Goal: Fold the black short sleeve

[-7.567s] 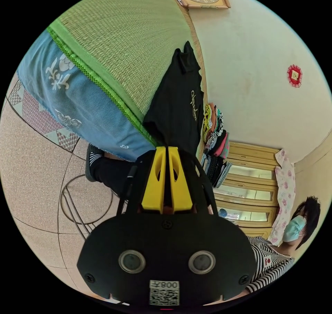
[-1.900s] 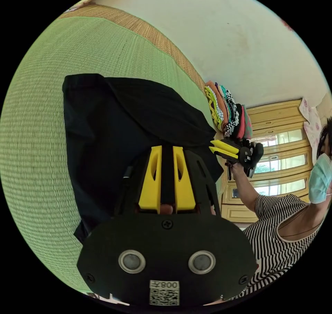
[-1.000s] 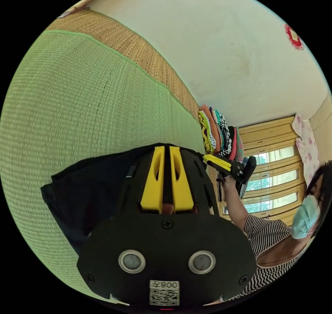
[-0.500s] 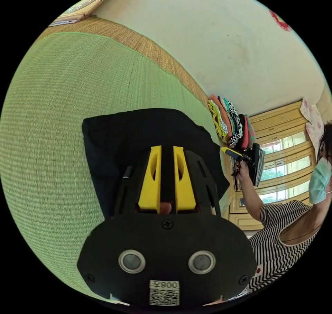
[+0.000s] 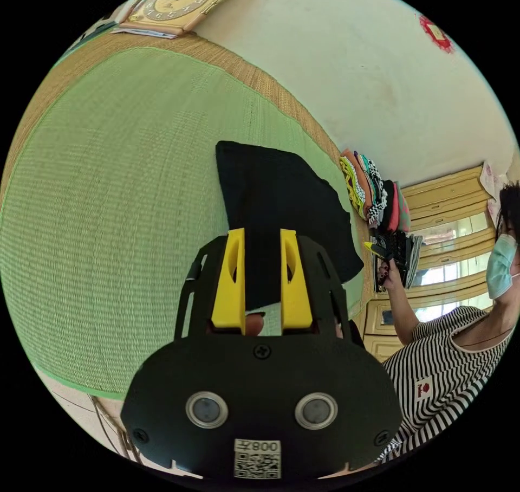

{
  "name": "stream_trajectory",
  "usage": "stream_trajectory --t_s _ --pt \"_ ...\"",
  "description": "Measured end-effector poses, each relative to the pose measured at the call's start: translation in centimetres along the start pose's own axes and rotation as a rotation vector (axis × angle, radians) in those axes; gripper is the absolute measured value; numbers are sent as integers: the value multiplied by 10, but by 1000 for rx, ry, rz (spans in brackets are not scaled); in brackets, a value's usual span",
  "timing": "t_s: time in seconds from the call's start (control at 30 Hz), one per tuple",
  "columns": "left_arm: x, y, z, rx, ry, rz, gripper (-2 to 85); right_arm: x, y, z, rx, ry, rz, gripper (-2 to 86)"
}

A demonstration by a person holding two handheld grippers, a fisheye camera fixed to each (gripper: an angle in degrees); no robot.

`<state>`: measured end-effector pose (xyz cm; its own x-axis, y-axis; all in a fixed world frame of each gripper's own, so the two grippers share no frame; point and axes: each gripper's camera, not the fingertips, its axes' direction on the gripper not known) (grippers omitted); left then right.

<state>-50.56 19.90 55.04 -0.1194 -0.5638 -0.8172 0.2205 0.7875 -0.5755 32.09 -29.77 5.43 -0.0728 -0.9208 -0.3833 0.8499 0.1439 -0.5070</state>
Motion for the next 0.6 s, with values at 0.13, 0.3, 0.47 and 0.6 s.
stream_trajectory --t_s 0.13,0.3,0.47,0.6 --pt "-21 28 3 -48 11 -65 99 24 34 -21 -7 -168 136 80" --pt "-24 32 29 -112 -2 -60 75 27 35 -24 -85 -192 184 75" --pt "-25 36 36 -118 -46 -44 27 9 29 -38 -129 -181 136 31" --pt "-25 41 31 -87 -27 -16 20 -12 38 -69 -68 -227 57 12"
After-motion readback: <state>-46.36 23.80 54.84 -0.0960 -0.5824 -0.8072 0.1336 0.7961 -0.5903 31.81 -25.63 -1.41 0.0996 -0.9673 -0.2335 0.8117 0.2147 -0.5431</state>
